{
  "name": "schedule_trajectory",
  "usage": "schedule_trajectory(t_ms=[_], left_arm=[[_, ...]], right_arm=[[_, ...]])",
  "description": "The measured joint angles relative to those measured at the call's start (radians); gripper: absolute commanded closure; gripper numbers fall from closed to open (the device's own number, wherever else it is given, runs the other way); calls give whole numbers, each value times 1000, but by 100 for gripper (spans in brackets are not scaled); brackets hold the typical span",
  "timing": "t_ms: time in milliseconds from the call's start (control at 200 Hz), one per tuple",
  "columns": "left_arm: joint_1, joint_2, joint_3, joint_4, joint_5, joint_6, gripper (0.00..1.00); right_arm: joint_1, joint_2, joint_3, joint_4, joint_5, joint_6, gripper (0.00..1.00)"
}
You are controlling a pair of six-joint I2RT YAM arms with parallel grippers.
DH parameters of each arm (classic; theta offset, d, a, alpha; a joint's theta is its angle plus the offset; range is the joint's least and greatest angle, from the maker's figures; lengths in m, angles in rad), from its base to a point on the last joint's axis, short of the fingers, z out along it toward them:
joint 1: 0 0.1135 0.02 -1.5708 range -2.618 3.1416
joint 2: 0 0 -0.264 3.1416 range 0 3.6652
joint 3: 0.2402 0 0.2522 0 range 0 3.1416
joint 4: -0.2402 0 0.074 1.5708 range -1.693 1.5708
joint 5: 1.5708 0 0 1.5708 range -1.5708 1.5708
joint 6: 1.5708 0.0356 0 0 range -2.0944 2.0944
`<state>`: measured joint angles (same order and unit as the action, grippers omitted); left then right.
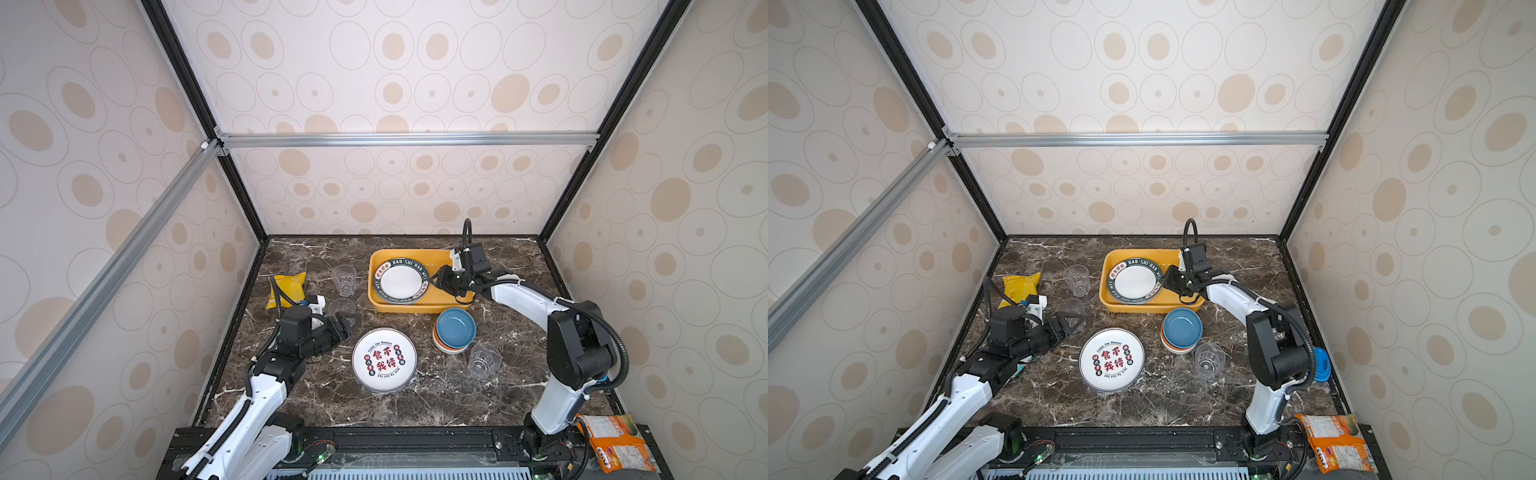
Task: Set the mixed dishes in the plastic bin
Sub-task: 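Move the right gripper to the red-lettered plate on the table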
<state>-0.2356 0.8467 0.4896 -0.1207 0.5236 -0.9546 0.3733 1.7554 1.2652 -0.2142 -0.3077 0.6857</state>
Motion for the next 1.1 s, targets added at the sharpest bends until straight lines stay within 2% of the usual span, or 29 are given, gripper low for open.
schedule_trajectory(t_ms=[575,805,1095], left_arm=[[-23,40,0,-150,-58,54,24],[-47,72,0,-157,-73,59,24],[-69,111,-32,-146,-85,59,25]], right_arm=[[108,-203,-104,-115,-151,-64,55],[164,-220,-171,-146,-194,-76,50],[269,-211,-181,-197,-213,-111,51]])
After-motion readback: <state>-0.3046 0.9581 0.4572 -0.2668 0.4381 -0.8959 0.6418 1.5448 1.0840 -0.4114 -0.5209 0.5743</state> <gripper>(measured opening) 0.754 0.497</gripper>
